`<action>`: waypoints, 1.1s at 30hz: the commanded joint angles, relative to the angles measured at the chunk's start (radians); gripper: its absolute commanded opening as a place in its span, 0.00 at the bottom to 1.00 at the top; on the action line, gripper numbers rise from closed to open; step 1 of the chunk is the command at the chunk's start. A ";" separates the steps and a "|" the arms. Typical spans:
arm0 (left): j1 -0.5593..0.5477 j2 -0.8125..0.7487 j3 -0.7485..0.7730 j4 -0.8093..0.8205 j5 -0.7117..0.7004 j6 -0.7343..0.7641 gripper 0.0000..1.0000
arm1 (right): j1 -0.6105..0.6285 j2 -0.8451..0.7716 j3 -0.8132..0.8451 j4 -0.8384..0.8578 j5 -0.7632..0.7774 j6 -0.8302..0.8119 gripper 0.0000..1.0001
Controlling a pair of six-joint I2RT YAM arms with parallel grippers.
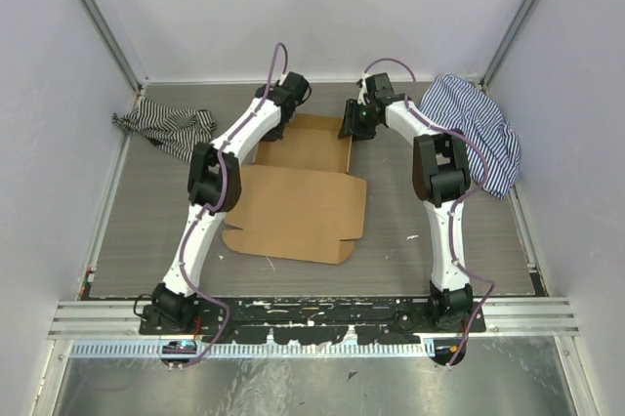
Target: Fold the paper box
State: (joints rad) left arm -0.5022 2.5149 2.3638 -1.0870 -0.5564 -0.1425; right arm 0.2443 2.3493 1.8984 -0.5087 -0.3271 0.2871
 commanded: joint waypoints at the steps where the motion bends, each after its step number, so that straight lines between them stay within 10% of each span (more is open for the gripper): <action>1: -0.001 0.011 -0.060 -0.021 0.085 -0.035 0.28 | 0.015 -0.019 -0.004 -0.032 0.003 -0.002 0.52; 8: 0.006 -0.003 -0.074 -0.010 0.136 -0.069 0.44 | 0.015 -0.019 -0.005 -0.031 0.009 -0.008 0.52; 17: 0.007 0.005 -0.096 -0.005 0.116 -0.069 0.03 | 0.015 -0.020 -0.009 -0.032 0.007 -0.008 0.52; 24: 0.007 -0.022 -0.128 0.009 0.075 -0.062 0.02 | 0.017 -0.023 -0.006 -0.028 0.010 -0.001 0.52; 33: 0.008 -0.081 -0.146 0.004 0.090 -0.084 0.55 | 0.023 -0.053 -0.024 -0.028 0.037 0.011 0.63</action>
State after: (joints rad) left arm -0.4881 2.4916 2.2433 -1.0657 -0.4694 -0.2138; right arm 0.2543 2.3436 1.8977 -0.5053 -0.3237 0.2928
